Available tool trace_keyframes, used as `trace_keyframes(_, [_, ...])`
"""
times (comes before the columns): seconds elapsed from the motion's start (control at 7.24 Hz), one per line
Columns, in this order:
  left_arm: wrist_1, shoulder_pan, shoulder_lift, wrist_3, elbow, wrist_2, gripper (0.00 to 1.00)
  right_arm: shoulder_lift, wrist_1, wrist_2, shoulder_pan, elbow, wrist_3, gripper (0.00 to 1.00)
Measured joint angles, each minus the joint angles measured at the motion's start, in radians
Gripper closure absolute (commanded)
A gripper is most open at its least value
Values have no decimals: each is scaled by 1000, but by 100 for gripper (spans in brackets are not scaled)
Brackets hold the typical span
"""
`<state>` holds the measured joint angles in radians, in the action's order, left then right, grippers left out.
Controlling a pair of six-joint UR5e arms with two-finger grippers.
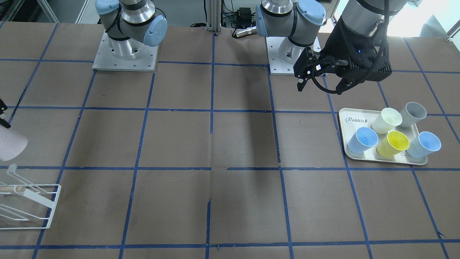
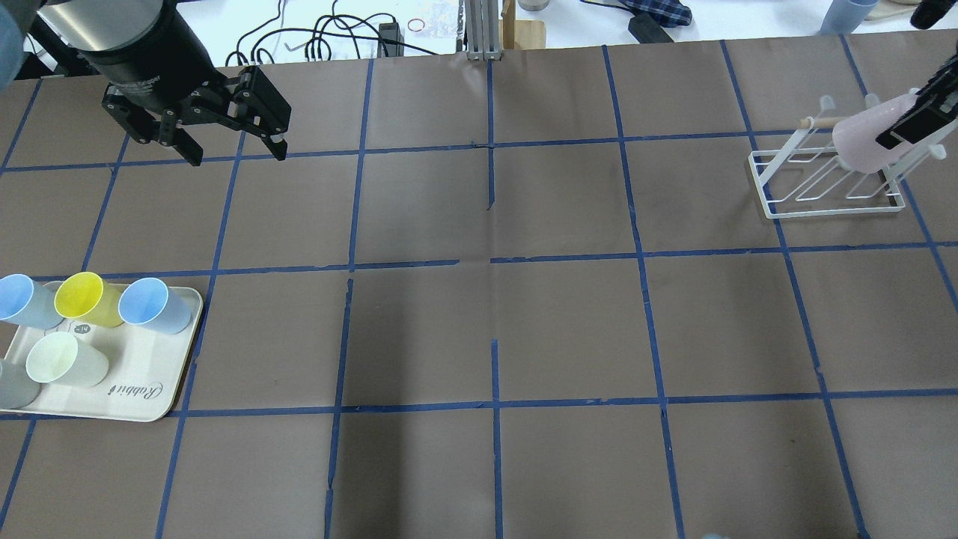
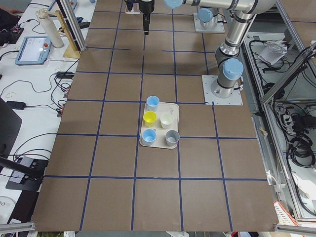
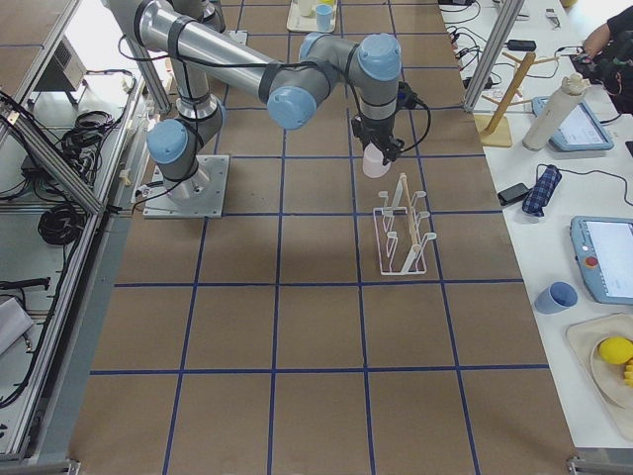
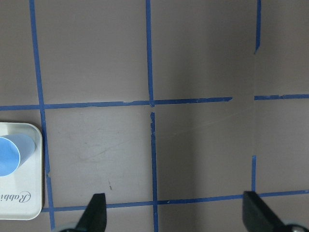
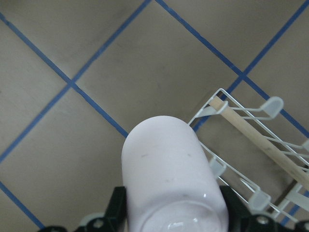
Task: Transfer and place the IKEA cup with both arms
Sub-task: 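Lift the pink cup with the right gripper while the left arm reaches over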
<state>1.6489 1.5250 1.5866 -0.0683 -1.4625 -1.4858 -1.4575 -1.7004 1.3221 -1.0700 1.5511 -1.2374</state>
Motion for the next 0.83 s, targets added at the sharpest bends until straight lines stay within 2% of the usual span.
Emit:
trace_keyframes(0.28, [37,-57,-10,-5,-13,100,0,-23,154,-184,-3,0,81,50])
trace_keyframes(0.55, [152,-211,-18,-46,-35,318,0,-24,419,-374,-13,4,102,50])
trace_keyframes(0.83, [290,-333,-12,-176,-121,598,0,-18,584,-443,-76,13,91,50])
